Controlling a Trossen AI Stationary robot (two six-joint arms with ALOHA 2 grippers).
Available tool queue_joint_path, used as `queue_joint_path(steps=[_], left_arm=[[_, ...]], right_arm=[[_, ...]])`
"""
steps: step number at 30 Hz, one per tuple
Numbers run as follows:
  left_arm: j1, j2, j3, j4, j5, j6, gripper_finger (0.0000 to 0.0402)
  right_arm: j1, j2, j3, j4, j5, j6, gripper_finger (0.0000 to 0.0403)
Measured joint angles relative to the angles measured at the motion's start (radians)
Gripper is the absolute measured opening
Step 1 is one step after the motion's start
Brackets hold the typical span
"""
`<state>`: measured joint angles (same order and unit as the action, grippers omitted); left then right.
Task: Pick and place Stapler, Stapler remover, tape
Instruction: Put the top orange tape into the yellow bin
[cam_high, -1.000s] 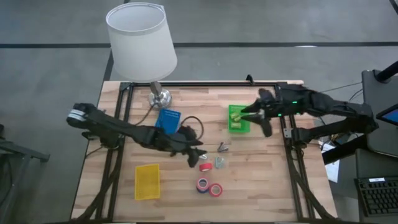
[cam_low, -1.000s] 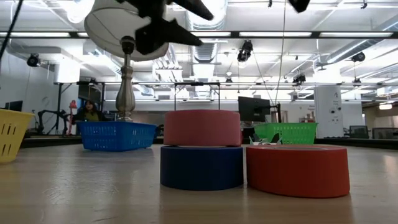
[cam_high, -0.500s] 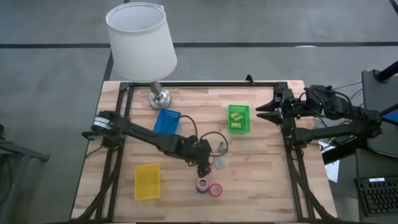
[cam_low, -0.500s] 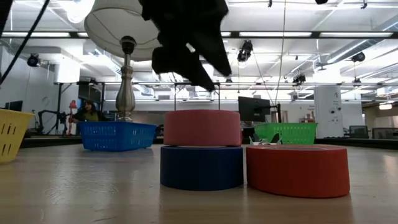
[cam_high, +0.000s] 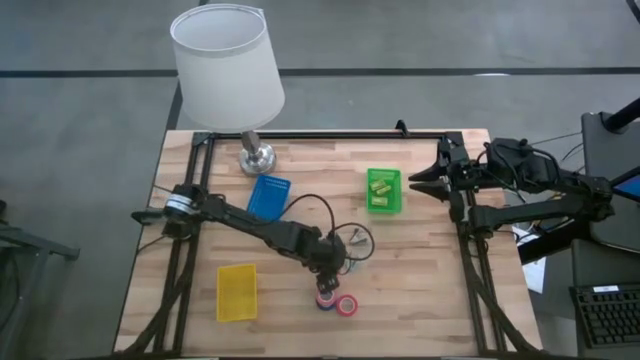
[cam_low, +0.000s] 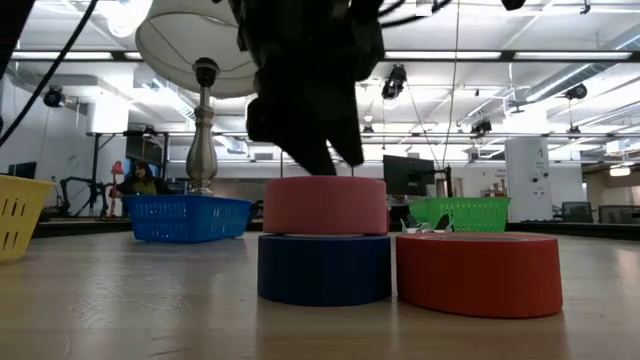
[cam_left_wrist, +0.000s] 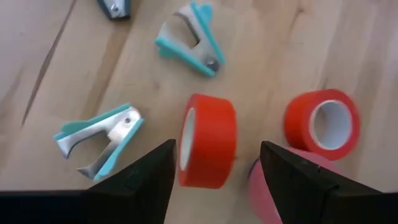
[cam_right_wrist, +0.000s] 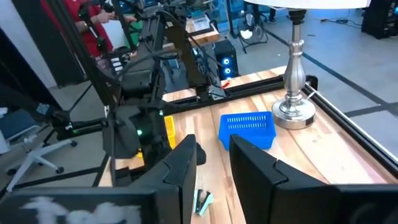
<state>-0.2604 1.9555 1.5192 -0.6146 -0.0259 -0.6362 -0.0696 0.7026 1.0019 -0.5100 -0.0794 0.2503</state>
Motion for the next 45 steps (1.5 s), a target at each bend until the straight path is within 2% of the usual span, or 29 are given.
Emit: queue_joint_path(steps=[15,18,25,30,34,39,45], left_arm=[[0.022,0.043,-0.001,0.002,-0.014,0.041,0.0226],[0.032,0.047,-0.001,-0.006,-0.005,0.039,0.0202],[0.059,0.018,-0.001,-0.011,0.009,0.031,0.0106],[0.076,-0.028,0.0,-0.05,0.009,-0.012,0.0105],[0.075,-0.091,0.0,-0.131,0.008,-0.058,0.0114],[0.057,-0.188,-0.001,-0.38,0.035,-0.115,0.0141],[0.01,-0.31,-0.013,-0.578,0.05,-0.229,0.0107]], right_arm=[[0.0,0.0,0.0,0.001,0.001,-0.001,0.0068],[0.0,0.001,0.0,0.011,0.001,0.0,0.0073],[0.0,0.002,0.0,0.03,0.004,-0.017,0.0083],[0.0,0.018,0.0,0.036,0.004,-0.019,0.0086],[-0.001,0.046,0.0,0.082,0.004,-0.018,0.008],[-0.001,0.098,0.0,0.194,0.004,-0.028,0.0068],[0.0,0.168,0.0,0.306,0.003,-0.049,0.0059]])
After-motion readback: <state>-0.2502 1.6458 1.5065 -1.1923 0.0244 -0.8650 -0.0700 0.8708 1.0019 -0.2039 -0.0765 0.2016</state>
